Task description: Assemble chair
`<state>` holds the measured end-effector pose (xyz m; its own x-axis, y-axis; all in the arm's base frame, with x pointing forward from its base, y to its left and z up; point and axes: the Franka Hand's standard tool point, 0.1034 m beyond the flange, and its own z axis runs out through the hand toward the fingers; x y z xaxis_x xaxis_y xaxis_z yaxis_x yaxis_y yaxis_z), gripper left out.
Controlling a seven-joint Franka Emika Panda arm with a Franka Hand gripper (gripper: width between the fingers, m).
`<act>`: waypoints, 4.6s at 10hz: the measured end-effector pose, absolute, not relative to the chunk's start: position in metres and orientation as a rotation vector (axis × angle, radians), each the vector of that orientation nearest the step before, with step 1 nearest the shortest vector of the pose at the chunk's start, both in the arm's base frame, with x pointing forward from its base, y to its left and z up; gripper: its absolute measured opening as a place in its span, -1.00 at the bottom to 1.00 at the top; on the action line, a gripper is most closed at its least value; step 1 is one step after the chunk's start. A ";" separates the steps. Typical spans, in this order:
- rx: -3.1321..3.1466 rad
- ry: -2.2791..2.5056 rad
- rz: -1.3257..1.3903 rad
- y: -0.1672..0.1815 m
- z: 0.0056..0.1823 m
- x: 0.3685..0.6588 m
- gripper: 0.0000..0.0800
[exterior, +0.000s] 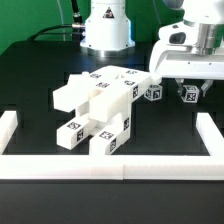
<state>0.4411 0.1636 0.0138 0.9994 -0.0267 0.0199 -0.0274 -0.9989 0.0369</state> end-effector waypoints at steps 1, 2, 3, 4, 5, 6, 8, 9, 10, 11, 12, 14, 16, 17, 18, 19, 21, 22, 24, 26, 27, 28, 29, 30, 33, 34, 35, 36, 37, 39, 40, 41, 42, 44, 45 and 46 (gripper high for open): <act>3.107 -0.044 0.036 0.164 0.018 0.443 -0.28; 3.112 -0.043 0.035 0.164 0.025 0.444 -0.28; 3.121 -0.041 0.034 0.162 0.039 0.448 -0.28; 3.129 -0.041 0.005 0.159 0.057 0.451 -0.28; 3.138 -0.044 -0.024 0.156 0.079 0.457 -0.28; 3.141 -0.058 -0.034 0.150 0.089 0.464 -0.28; 3.138 -0.080 -0.039 0.148 0.088 0.464 -0.28; 3.138 -0.080 -0.039 0.148 0.088 0.464 -0.28; 3.138 -0.081 -0.040 0.148 0.087 0.464 -0.28; 3.139 -0.049 -0.045 0.146 0.089 0.465 -0.28; 3.144 0.042 -0.070 0.134 0.103 0.473 -0.28; 3.155 0.123 -0.101 0.107 0.135 0.507 -0.28; 3.151 0.104 -0.105 0.101 0.136 0.523 -0.28; 3.151 0.109 -0.113 0.101 0.135 0.520 -0.28; 3.150 0.105 -0.112 0.100 0.135 0.520 -0.27; 3.150 0.112 -0.113 0.098 0.134 0.521 -0.27; 3.130 0.324 -0.088 0.071 0.140 0.547 -0.27; 3.124 0.428 -0.123 0.053 0.149 0.566 -0.27; 3.121 0.399 -0.142 0.037 0.150 0.593 -0.27; 3.122 0.400 -0.149 0.037 0.149 0.590 -0.27; 3.122 0.398 -0.151 0.037 0.148 0.590 -0.27; 3.114 0.453 -0.151 0.032 0.147 0.591 -0.27; 3.103 0.515 -0.148 0.015 0.145 0.593 -0.27; 3.126 0.519 -0.118 -0.003 0.147 0.595 -0.27; 3.146 0.516 -0.074 -0.020 0.144 0.597 -0.27; 3.146 0.514 -0.075 -0.021 0.144 0.597 -0.27; 3.146 0.513 -0.076 -0.021 0.143 0.597 -0.27; 3.146 0.512 -0.077 -0.022 0.143 0.596 -0.27; 3.147 0.501 -0.060 -0.023 0.141 0.598 -0.27; 3.134 0.500 -0.046 -0.026 0.133 0.601 -0.27; 3.130 0.502 -0.044 -0.026 0.132 0.604 -0.27; 3.128 0.503 -0.044 -0.026 0.131 0.606 -0.27; 3.128 0.504 -0.047 -0.024 0.129 0.606 -0.27; 3.130 0.488 -0.048 -0.023 0.129 0.605 -0.27; 3.130 0.487 -0.049 -0.024 0.128 0.605 -0.27; 3.130 0.486 -0.049 -0.023 0.128 0.605 -0.27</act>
Offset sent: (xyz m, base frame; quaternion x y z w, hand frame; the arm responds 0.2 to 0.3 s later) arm 0.0077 -0.0105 0.0644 0.0302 -0.0392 -0.0040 0.9988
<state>0.6048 -0.0234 0.1280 0.9525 0.3036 -0.0263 0.3027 -0.9526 -0.0310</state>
